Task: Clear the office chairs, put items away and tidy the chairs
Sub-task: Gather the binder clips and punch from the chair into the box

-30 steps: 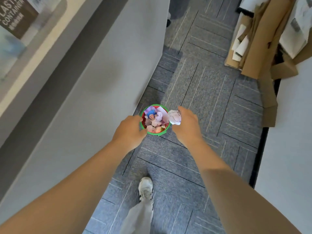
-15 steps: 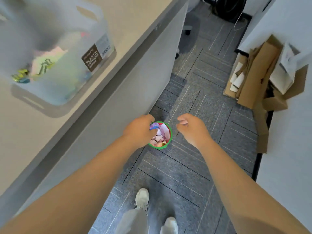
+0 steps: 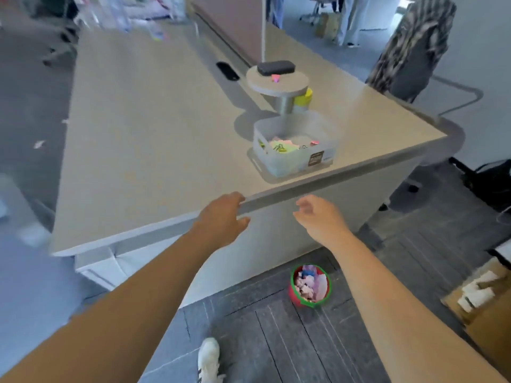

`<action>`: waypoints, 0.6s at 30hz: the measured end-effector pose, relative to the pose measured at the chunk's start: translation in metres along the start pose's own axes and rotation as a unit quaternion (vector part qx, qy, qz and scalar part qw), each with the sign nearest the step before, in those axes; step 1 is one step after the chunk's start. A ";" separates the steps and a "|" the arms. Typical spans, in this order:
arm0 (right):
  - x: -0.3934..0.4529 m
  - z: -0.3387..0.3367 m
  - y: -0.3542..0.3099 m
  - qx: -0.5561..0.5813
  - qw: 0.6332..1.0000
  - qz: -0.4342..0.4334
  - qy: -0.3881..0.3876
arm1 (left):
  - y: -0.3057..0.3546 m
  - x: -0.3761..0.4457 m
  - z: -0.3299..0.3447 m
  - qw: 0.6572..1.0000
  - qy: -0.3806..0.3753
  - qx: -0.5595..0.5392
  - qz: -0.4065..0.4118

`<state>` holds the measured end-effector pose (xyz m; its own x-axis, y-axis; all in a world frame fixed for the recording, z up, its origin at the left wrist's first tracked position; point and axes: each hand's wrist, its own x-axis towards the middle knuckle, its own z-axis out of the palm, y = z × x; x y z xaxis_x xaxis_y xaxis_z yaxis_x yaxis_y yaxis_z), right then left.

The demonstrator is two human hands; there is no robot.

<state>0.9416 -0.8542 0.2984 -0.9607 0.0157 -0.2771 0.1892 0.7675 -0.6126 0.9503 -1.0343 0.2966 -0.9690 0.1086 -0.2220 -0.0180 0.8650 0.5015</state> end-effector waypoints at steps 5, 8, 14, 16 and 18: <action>-0.022 0.067 -0.106 -0.063 0.989 -0.124 -0.052 | -0.096 -0.086 -0.058 0.987 0.087 -0.020 -0.134; -0.043 0.119 -0.167 -0.077 0.974 -0.187 -0.103 | -0.156 -0.140 -0.087 0.969 0.124 -0.027 -0.210; -0.082 0.231 -0.265 -0.083 0.943 -0.263 -0.184 | -0.282 -0.233 -0.125 0.934 0.149 -0.022 -0.323; -0.093 0.272 -0.294 -0.080 0.938 -0.269 -0.203 | -0.325 -0.258 -0.132 0.923 0.151 -0.030 -0.353; -0.102 0.314 -0.320 -0.084 0.935 -0.267 -0.219 | -0.369 -0.279 -0.138 0.914 0.150 -0.037 -0.375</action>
<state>1.0430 -1.3032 0.2903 -0.7272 -0.6338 -0.2636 -0.3631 0.6811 -0.6358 1.1931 -1.4509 0.2889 -0.7014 -0.6501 -0.2924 -0.7105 0.6044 0.3604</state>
